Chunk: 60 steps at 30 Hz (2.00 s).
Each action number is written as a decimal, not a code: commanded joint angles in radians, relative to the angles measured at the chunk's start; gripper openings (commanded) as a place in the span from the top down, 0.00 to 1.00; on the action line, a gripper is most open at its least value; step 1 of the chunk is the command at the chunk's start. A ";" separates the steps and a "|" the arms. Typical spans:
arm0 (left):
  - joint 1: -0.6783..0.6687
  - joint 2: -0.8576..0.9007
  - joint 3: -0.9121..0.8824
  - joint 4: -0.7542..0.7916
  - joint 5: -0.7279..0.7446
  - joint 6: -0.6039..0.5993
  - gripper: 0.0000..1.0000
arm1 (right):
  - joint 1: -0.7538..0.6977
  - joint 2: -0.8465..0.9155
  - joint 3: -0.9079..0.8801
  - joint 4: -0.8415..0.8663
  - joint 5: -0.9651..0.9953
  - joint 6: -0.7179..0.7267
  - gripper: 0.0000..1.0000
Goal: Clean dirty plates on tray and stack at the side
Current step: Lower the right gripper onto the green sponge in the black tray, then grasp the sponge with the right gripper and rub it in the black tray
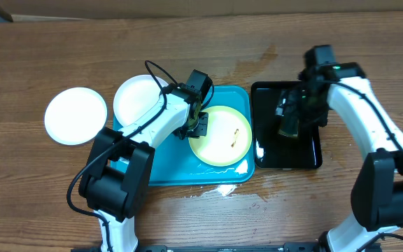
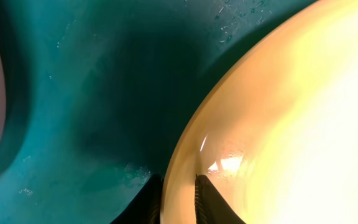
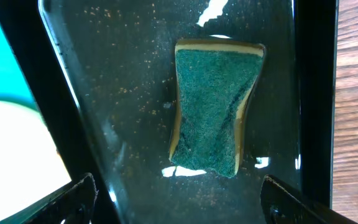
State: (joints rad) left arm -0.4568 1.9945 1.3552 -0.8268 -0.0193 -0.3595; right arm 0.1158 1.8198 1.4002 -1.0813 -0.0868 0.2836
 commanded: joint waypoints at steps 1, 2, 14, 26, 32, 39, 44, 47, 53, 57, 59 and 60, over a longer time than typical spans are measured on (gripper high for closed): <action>0.005 0.006 -0.001 0.000 0.012 -0.009 0.83 | 0.029 0.000 0.019 0.006 0.203 0.089 0.14; 0.005 0.006 -0.001 0.001 0.012 -0.015 0.84 | 0.033 0.000 0.019 0.007 0.201 0.088 0.14; 0.005 0.006 -0.001 0.006 0.017 -0.015 0.69 | 0.034 0.000 -0.102 0.163 0.183 0.110 0.16; 0.005 0.007 -0.019 0.007 -0.022 -0.131 0.94 | 0.034 0.000 -0.239 0.341 0.178 0.110 0.19; 0.005 0.007 -0.019 -0.006 -0.021 -0.200 0.96 | 0.034 0.000 -0.262 0.386 0.163 0.110 0.22; 0.006 0.007 -0.019 -0.054 -0.006 -0.208 0.89 | 0.034 0.000 -0.262 0.396 0.078 0.064 0.30; 0.014 0.007 -0.019 -0.069 -0.006 -0.217 0.87 | 0.036 0.000 -0.262 0.384 0.014 0.023 0.39; 0.025 0.007 -0.019 -0.075 -0.006 -0.225 0.87 | 0.035 0.000 -0.262 0.353 0.014 0.008 0.44; 0.052 0.007 -0.019 -0.060 -0.006 -0.224 0.88 | 0.035 0.000 -0.262 0.353 0.024 -0.052 0.45; 0.053 0.007 -0.019 -0.055 -0.006 -0.221 0.89 | 0.035 0.000 -0.262 0.377 0.056 0.010 0.39; 0.050 0.007 -0.019 -0.055 -0.007 -0.220 0.89 | 0.035 0.000 -0.262 0.378 0.093 0.064 0.37; 0.050 0.007 -0.019 -0.055 -0.006 -0.220 0.89 | 0.035 0.000 -0.262 0.378 0.106 0.087 0.37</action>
State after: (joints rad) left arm -0.4076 1.9945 1.3472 -0.8856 -0.0193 -0.5709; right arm 0.1513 1.8198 1.1435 -0.7094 -0.0311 0.2993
